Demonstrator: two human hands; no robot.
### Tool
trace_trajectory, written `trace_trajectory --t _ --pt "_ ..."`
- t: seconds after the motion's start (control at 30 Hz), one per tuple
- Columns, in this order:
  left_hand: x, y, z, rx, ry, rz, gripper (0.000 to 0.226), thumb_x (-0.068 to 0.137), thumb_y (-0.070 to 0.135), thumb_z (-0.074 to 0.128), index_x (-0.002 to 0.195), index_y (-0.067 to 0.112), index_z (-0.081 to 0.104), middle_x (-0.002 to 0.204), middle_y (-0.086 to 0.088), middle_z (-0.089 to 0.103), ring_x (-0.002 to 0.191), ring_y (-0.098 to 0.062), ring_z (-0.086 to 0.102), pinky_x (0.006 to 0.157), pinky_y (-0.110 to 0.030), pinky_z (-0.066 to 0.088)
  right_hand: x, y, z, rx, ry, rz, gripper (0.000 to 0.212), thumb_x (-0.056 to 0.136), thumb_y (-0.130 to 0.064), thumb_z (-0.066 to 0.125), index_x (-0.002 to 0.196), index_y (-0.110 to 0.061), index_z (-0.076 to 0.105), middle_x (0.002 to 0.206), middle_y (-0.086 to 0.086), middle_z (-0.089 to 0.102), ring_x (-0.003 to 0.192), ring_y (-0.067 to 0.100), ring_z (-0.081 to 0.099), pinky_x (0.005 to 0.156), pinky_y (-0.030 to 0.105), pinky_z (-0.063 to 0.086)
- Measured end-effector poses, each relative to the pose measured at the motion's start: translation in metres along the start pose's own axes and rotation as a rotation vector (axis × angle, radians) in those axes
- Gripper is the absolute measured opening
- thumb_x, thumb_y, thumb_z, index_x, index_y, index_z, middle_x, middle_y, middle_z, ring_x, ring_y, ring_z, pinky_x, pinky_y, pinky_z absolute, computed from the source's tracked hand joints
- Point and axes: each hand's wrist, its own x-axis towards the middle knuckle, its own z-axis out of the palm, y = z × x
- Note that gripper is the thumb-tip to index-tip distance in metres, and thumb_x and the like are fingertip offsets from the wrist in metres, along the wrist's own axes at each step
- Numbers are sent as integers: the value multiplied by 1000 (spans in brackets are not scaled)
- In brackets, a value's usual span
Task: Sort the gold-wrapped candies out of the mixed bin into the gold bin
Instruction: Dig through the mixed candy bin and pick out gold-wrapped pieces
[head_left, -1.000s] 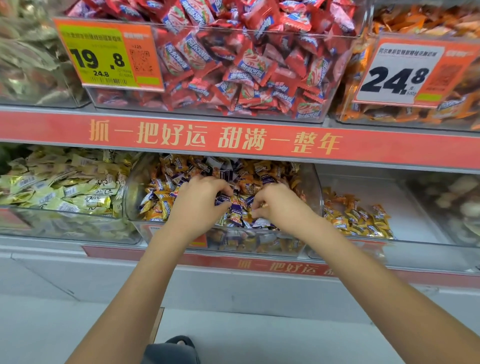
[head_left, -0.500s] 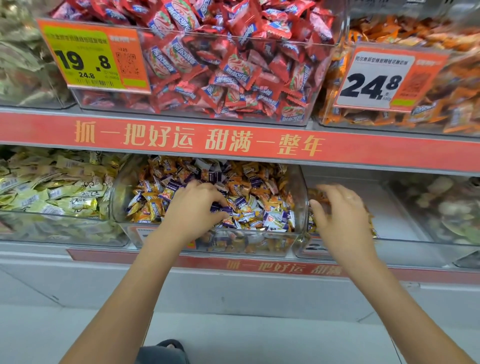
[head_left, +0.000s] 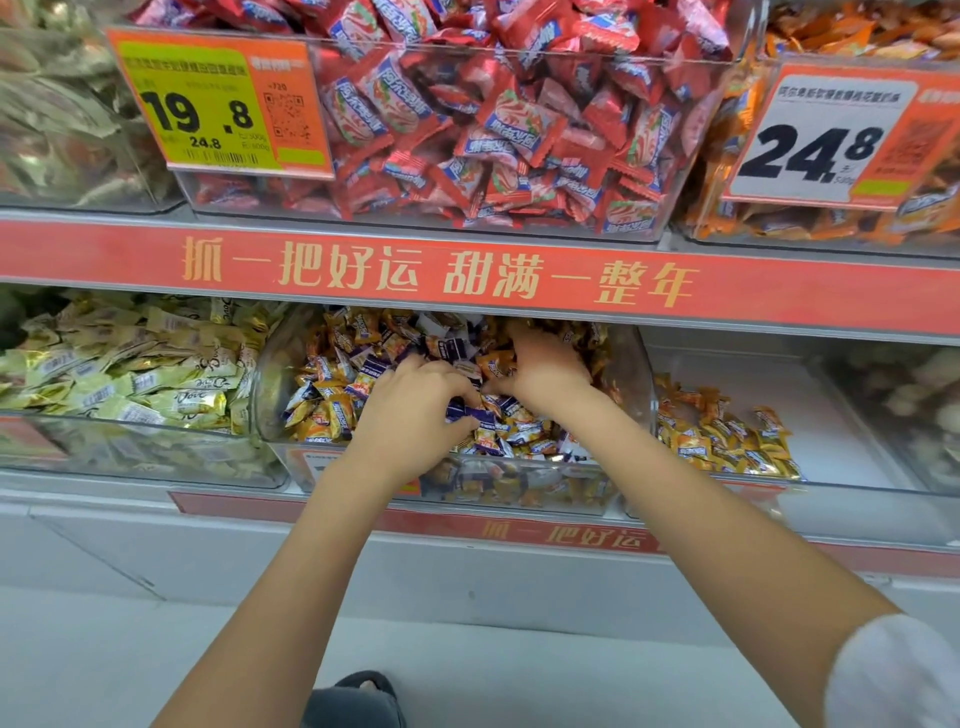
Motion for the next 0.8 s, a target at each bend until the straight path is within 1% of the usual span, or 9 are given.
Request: trace_trajectory --t 0.23,0.3,0.33,0.4,0.43,0.57,0.63,0.7,0.8 --pt "1 -5 -4 -106 66 -49 24 86 31 67 108 23 67 111 2 64 110 -22 51 92 -41 45 -13 -2 -8 231 -102 -49 63 93 -33 60 147 -16 32 148 6 40 128 25 45 91 27 40" --pt "2 -8 -3 -169 74 -61 20 85 28 69 104 21 68 106 2 65 104 -20 55 89 -41 48 -15 2 -11 377 -98 -34 53 93 -28 61 141 -18 40 139 6 48 114 28 56 85 32 48" --pt "2 -8 -3 -193 76 -67 19 85 28 69 103 21 68 106 3 65 102 -19 56 89 -41 49 -16 6 -12 462 -92 -22 48 92 -27 62 136 -20 45 132 5 53 97 28 63 77 34 52" --pt "2 -7 -5 -216 77 -74 19 86 26 68 103 20 68 107 3 65 100 -16 56 88 -38 50 -19 13 -16 600 -89 42 42 92 -24 62 131 -21 48 128 1 54 69 20 63 60 32 55" --pt "2 -6 -5 -228 82 -73 19 86 25 68 104 20 69 108 3 66 98 -15 57 87 -37 50 -21 16 -18 679 -87 89 43 92 -23 63 132 -21 49 128 1 53 67 16 61 56 27 54" --pt "2 2 -5 -325 120 -82 19 88 24 65 107 20 68 100 6 67 89 -8 59 81 -33 52 -33 20 -27 1214 -144 233 43 90 -6 63 130 -16 50 132 5 50 95 11 57 57 21 52" --pt "3 8 -5 -409 130 -83 20 89 24 64 108 18 67 93 9 66 83 -5 59 79 -28 52 -41 20 -33 1341 -171 270 39 89 -3 63 125 -12 52 126 8 55 100 17 56 55 20 50" --pt "3 13 -4 -449 123 -80 19 89 24 64 107 18 67 91 9 65 81 -2 59 77 -25 52 -55 23 -42 1390 -171 261 24 91 -2 59 113 -11 56 112 8 60 90 17 55 52 20 47" --pt "1 15 0 -381 86 -58 15 89 23 63 103 20 68 95 9 67 85 -6 61 79 -33 54 -92 46 -53 1502 -107 223 16 93 -2 54 105 -9 63 92 4 62 75 13 57 49 19 44"
